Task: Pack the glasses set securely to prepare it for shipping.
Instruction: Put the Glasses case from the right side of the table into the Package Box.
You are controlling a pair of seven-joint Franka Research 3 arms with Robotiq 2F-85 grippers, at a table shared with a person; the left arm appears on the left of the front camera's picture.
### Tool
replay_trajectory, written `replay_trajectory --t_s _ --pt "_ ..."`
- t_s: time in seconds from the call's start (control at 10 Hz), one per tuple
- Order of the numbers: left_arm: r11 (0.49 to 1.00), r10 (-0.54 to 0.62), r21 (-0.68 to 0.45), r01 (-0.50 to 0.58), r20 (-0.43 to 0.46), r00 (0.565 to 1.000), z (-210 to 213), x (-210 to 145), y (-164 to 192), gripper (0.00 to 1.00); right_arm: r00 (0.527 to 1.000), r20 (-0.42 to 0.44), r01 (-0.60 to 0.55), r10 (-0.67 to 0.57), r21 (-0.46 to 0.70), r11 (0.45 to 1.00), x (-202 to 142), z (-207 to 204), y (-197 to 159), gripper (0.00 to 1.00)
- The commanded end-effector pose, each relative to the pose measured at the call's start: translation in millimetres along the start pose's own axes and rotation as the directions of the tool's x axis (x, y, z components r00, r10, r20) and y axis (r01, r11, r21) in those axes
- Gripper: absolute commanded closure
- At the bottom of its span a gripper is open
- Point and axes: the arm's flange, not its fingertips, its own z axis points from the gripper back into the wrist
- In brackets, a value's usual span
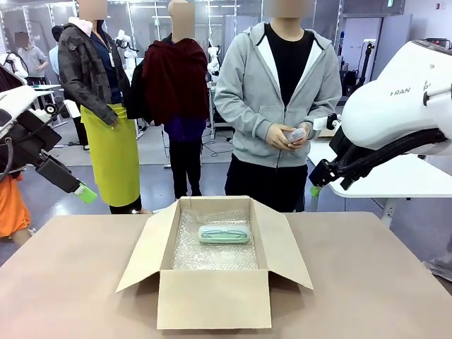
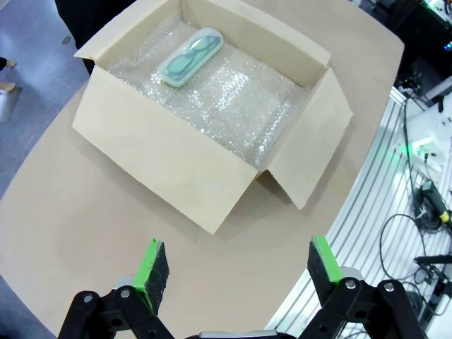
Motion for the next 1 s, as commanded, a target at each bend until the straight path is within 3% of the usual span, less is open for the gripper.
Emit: replay_trajectory --t_s 0.0,0.9 --pt "1.000 -0.018 -0.023 0.018 0.015 1.000 2.5 -0.8 0.9 0.00 1.000 0.000 -0.013 0.013 0.003 1.000 1.6 0.9 -0.9 0.00" --pt "1.000 -0.018 -0.023 0.018 0.015 1.000 2.5 -0.8 0.9 0.00 1.000 0.000 -0.013 0.013 0.003 1.000 1.6 0.9 -0.9 0.00"
